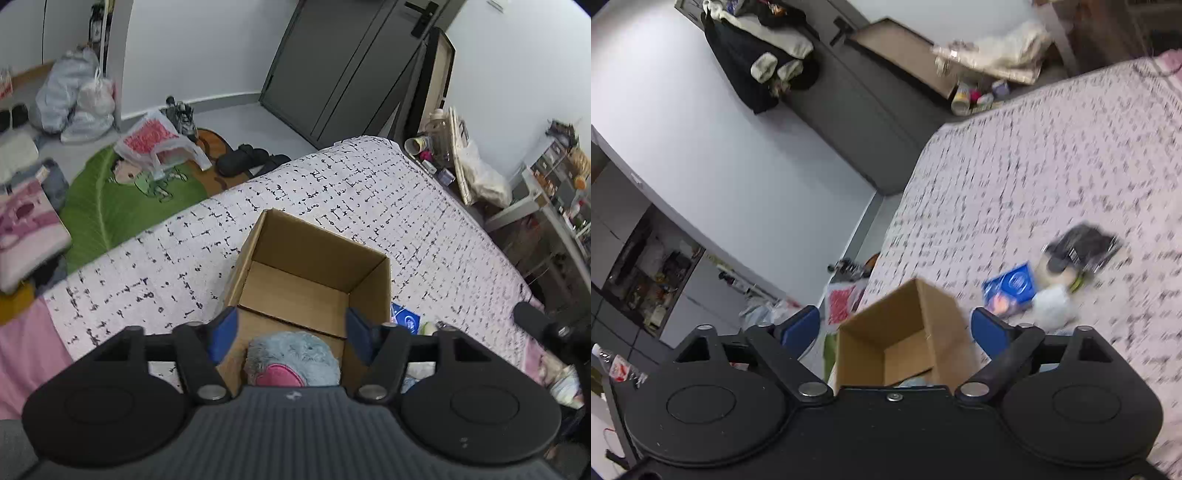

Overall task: Organize soft objects
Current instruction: 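Withdraw both grippers from the box toward the remaining items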

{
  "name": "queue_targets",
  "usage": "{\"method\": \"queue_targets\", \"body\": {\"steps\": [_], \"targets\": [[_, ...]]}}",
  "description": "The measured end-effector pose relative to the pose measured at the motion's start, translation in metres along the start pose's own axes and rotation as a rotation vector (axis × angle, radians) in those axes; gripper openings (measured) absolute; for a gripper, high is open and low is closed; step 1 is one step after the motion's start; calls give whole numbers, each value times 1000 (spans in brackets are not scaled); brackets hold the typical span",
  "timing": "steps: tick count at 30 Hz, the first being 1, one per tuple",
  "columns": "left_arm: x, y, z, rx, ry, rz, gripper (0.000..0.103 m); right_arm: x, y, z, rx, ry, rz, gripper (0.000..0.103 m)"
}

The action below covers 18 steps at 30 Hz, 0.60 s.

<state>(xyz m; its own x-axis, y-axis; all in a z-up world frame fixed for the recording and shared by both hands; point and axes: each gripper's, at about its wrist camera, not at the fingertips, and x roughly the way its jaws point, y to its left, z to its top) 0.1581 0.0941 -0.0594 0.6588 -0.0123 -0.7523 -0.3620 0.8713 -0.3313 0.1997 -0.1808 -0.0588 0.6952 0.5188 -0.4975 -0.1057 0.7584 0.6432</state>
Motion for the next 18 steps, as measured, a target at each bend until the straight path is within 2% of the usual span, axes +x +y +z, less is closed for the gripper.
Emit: {"method": "queue_targets", "body": {"steps": [5,9,18], "targets": [[-2,-26,-1,76,-27,-12,73,-13,-15,18,-19,-33,-21,96],[0,-47,-5,77,-33,-13,75,-21,-31,26,-33,-28,-40,98],[6,-96,-23,101,-45,-55,78,-39,-80,43,31,-47,-72,99]]}}
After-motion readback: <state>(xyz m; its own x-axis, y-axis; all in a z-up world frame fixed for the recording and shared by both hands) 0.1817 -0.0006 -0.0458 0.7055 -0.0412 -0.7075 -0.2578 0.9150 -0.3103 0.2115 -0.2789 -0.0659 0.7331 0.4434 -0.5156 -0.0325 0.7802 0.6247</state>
